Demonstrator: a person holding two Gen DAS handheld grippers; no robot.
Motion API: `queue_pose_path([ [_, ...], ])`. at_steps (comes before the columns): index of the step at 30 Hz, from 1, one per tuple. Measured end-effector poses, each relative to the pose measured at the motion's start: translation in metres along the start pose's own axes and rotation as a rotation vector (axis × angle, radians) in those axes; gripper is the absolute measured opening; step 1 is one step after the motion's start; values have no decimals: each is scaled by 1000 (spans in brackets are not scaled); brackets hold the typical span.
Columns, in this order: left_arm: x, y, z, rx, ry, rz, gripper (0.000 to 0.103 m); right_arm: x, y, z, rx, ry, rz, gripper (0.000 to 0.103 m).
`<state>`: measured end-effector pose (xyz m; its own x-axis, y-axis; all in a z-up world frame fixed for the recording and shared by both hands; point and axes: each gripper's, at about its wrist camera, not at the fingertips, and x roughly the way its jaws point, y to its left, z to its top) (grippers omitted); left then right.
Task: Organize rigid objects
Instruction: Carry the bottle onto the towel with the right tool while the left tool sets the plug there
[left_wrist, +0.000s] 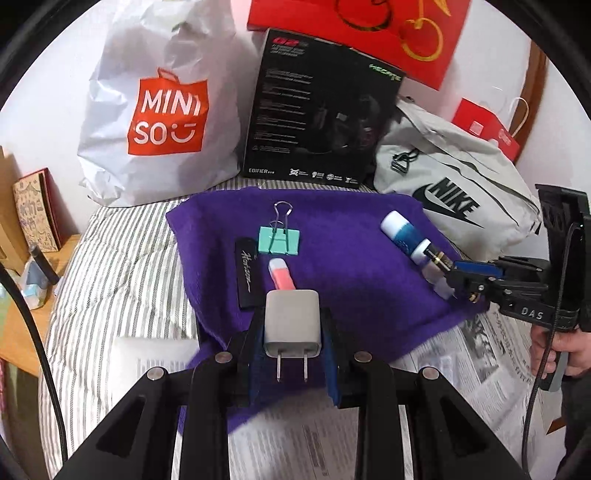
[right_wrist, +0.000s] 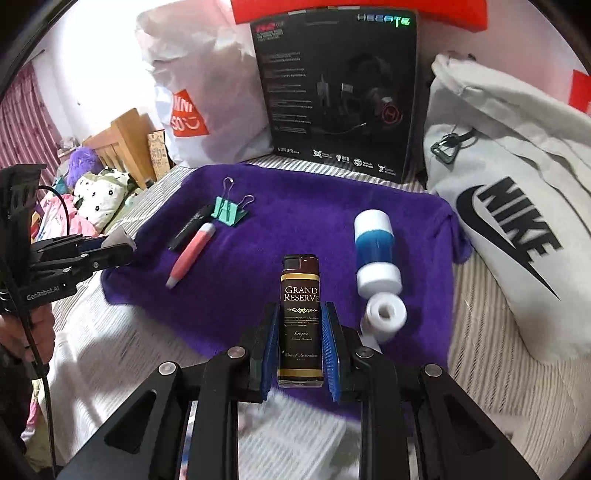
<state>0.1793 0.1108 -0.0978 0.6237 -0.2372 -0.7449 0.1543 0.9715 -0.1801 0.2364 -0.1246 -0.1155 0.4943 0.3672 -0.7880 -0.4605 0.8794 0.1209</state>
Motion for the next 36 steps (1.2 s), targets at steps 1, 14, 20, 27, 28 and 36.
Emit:
queue_pose_path([
  [1, 4, 2, 2, 2, 6, 6, 26, 6, 0, 3, -1, 10, -2, 23],
  [14, 49, 12, 3, 47, 113, 65, 26, 63, 3, 9, -67, 96, -63, 23],
  [20, 57, 11, 3, 65, 128, 78, 26, 66, 5, 9, -91, 96, -76, 23],
  [27, 65, -1, -3, 122, 155, 134, 27, 65, 4, 9, -89, 95, -67, 24],
  [28, 65, -1, -4, 124, 157, 135, 28, 66, 5, 9, -96, 99, -69, 24],
  [36, 62, -7, -4, 118, 199, 93, 50, 60, 7, 5, -102, 128, -69, 42],
])
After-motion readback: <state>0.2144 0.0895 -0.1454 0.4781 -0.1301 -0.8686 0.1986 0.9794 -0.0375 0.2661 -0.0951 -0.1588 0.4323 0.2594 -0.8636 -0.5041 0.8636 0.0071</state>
